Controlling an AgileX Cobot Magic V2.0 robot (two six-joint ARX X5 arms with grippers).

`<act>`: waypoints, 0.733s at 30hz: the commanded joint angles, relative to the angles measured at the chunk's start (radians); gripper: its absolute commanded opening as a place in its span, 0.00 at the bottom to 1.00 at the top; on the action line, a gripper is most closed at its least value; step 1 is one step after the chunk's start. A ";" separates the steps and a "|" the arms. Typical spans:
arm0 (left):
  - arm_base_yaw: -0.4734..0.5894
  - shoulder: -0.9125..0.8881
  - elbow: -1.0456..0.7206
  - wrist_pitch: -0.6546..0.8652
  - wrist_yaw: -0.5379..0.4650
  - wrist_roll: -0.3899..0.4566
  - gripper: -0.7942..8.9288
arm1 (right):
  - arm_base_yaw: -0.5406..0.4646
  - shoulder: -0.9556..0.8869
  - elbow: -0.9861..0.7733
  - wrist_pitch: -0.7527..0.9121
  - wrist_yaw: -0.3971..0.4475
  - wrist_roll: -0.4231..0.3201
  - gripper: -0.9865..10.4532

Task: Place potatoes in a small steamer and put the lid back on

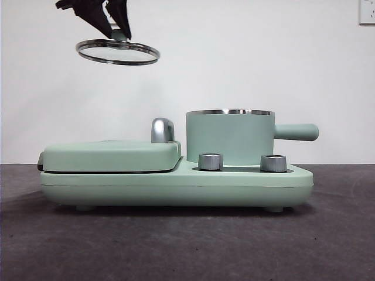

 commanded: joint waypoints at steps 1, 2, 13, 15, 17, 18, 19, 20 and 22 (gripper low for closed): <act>-0.024 0.016 0.038 0.020 0.003 0.003 0.09 | 0.007 -0.143 -0.108 0.163 0.001 0.002 0.46; -0.033 0.017 0.038 0.018 0.003 0.003 0.09 | 0.007 -0.196 -0.154 0.202 0.001 0.016 0.46; -0.160 0.018 0.037 -0.013 0.004 0.003 0.09 | 0.007 -0.610 -0.469 0.261 0.024 0.124 0.46; -0.185 0.019 0.037 -0.008 0.004 0.003 0.09 | 0.006 -0.657 -0.489 0.260 0.053 0.129 0.46; -0.211 0.019 0.037 0.001 0.004 0.003 0.09 | 0.006 -0.695 -0.499 0.262 0.081 0.131 0.46; -0.222 0.019 0.037 0.002 0.004 0.003 0.09 | 0.006 -0.706 -0.500 0.262 0.088 0.135 0.46; -0.234 0.019 0.037 0.003 0.004 0.003 0.09 | 0.006 -0.715 -0.500 0.263 0.092 0.142 0.46; -0.246 0.021 0.037 0.004 0.004 0.003 0.09 | 0.006 -0.721 -0.500 0.264 0.091 0.146 0.46; -0.269 0.025 0.036 0.012 0.004 0.001 0.09 | 0.006 -0.726 -0.500 0.264 0.091 0.148 0.46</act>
